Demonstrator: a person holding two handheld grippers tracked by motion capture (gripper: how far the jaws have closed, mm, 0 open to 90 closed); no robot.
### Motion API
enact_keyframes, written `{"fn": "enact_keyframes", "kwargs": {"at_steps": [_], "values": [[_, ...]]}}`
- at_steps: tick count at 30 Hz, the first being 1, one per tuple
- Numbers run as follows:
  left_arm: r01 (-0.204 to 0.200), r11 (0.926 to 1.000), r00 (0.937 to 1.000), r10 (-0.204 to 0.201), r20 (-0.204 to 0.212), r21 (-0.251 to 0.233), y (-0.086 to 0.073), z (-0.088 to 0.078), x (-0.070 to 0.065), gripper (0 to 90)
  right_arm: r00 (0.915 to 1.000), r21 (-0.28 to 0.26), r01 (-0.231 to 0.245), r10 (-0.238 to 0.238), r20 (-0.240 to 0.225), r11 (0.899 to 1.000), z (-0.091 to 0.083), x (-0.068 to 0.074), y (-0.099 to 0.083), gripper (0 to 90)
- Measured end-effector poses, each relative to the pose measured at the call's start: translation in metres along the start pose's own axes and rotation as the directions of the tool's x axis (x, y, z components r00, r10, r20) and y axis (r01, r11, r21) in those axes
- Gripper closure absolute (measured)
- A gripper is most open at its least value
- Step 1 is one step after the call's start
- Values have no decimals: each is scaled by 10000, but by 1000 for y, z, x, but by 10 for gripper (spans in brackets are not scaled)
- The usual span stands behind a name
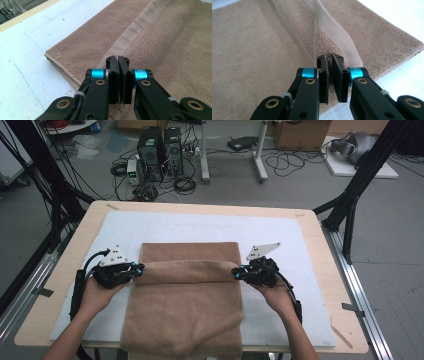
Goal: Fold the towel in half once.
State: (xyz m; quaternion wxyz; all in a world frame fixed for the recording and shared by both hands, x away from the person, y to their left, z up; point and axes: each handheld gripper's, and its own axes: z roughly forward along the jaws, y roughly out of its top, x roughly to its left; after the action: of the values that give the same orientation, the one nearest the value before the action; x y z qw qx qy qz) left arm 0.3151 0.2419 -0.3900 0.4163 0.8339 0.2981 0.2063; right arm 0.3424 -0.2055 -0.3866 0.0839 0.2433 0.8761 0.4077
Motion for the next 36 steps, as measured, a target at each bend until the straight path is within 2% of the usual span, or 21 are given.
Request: {"fn": "enact_keyframes", "kwargs": {"at_steps": [6,18,21,36], "values": [[-34,9994,10000,32,-75,-331,-5,-13,-5,874,9998,-251,179,-180,-34,9995,-10,9,2,838],[-199,9949,9993,167,-327,-989,-12,-47,-19,895,9977,-589,660,-668,-116,9961,-25,37,4,838],[-350,9948,9988,314,-388,-960,-14,-53,-23,895,9969,-689,764,-776,-142,9947,-27,41,4,838],[-574,9925,9980,543,-320,-1078,-24,-76,-45,895,9934,-983,1095,-1123,-233,9891,-43,68,-3,838]]}}
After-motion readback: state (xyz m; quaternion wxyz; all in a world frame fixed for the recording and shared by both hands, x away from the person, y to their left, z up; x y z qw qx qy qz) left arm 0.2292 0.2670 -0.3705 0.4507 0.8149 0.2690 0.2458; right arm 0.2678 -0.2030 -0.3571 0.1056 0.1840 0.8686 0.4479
